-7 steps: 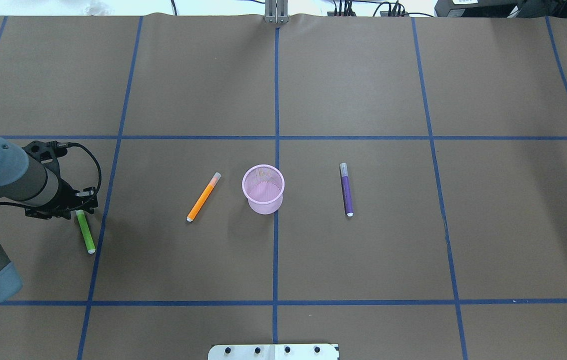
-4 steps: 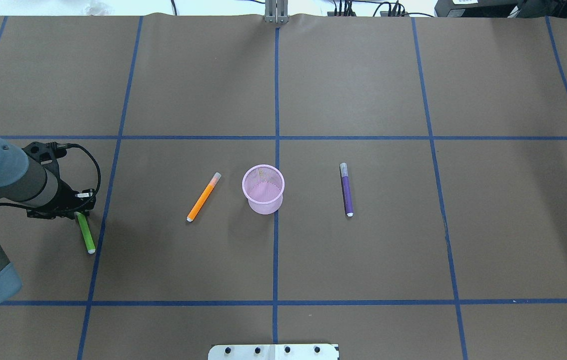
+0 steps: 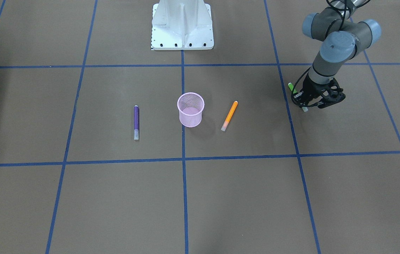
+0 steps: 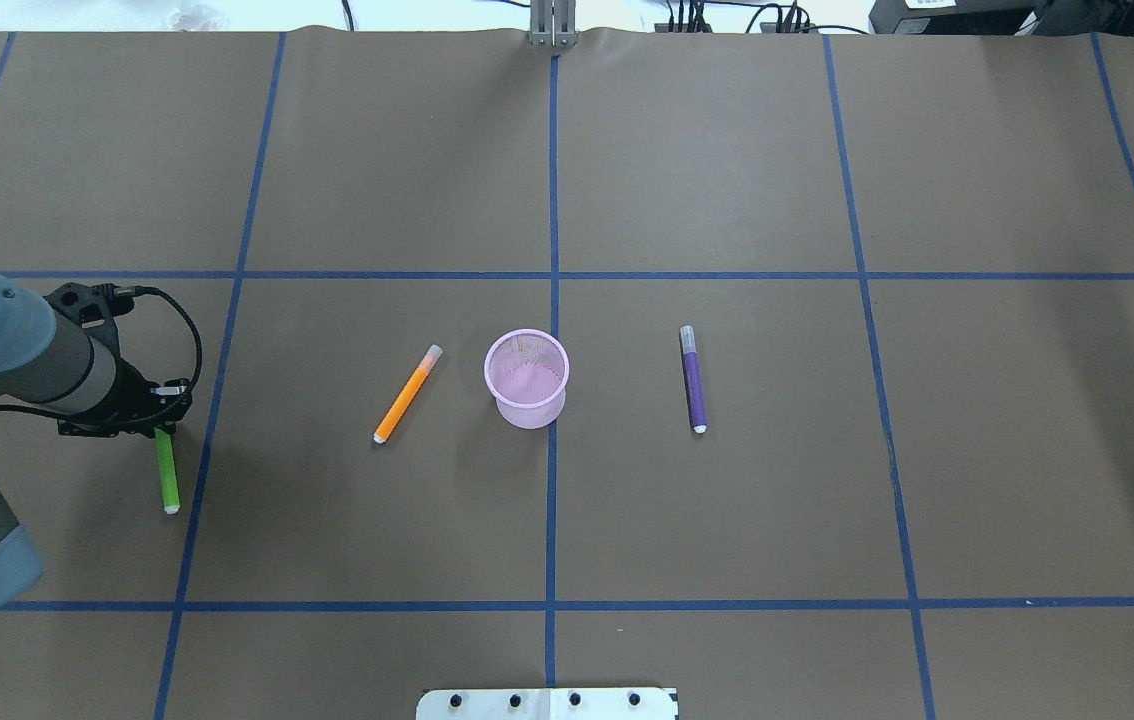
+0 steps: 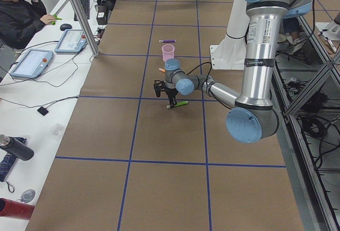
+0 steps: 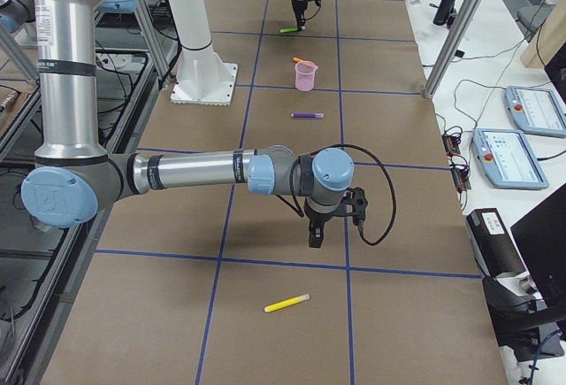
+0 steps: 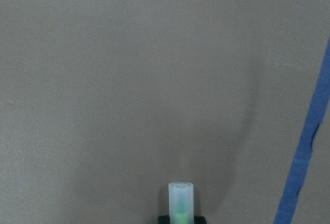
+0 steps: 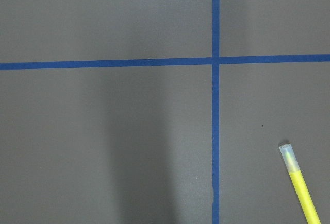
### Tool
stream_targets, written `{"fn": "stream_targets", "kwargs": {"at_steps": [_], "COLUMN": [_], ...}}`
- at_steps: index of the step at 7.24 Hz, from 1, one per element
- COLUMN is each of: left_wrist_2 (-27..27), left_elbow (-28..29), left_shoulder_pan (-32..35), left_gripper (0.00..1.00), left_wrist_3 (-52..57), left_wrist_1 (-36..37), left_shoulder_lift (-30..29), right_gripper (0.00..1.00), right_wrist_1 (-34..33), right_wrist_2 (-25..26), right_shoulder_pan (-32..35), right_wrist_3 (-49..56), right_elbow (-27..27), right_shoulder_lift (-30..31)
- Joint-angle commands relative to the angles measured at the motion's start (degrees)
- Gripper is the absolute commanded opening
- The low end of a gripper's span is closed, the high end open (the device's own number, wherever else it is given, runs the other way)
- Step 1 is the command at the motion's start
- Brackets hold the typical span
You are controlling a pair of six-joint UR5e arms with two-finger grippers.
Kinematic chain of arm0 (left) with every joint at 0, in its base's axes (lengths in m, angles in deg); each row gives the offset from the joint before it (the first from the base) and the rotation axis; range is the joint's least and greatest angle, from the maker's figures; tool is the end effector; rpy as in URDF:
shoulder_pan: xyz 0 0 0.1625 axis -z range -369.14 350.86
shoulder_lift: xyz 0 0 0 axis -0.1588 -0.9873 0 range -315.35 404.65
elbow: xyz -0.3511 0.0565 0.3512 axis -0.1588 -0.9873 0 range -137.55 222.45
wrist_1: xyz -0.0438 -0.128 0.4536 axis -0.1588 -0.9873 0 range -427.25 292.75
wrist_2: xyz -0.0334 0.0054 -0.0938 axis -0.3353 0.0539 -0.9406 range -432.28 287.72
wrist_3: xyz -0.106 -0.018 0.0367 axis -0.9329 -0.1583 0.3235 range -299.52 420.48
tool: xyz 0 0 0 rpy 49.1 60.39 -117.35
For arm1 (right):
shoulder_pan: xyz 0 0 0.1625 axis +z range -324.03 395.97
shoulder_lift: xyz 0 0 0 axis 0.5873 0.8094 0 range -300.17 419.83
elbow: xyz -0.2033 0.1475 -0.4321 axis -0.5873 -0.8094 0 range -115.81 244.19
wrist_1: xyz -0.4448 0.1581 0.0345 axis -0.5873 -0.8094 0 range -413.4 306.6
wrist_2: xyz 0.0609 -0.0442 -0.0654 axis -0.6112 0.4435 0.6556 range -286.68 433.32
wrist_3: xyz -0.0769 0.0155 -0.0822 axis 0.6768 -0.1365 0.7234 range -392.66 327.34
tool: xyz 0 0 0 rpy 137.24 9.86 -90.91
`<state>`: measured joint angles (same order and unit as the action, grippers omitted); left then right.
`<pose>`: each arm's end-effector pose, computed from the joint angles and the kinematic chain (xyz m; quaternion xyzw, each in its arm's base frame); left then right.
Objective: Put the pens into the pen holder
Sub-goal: 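Lift the green marker with the left gripper away from the table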
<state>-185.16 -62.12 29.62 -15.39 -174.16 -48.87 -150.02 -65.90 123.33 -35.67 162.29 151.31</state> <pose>0.4153 -0.4476 0.5488 -0.0382 0.3482 -0.1411 0.9260 0.0225 -0.5396 0.6840 -0.0205 -0.4159 0.0030 0.9092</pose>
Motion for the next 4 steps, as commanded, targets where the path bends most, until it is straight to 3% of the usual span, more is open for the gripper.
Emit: {"fn": "stream_targets", "kwargs": {"at_steps": [1,2,3,4], "left_wrist_2": [-3.5,-3.7,-3.8,-3.8], "left_elbow": [-7.8,-11.6,-12.8,-13.5], "left_shoulder_pan": [2.7,6.6,10.3,12.4], "left_gripper": [0.0,0.0,0.0,0.0], "left_wrist_3": [0.1,0.1,0.1,0.1], "left_wrist_1": [3.3,5.8,8.6,12.5], "left_shoulder_lift": [0.0,-1.5,-5.8,-10.3], "right_gripper": [1.0,1.0,1.0,1.0], "right_wrist_1": [0.0,0.5,5.9,17.0], "right_wrist_2": [0.4,0.4,1.3,2.7], "right_shoulder_pan": [-0.2,-0.6,-0.9,-1.0], "right_wrist_3": [0.2,0.3,0.5,0.9], "right_elbow": [-0.2,-1.2,-5.3,-11.5], "right_shoulder_lift": [-0.8,-1.0,-1.0,-0.8]}}
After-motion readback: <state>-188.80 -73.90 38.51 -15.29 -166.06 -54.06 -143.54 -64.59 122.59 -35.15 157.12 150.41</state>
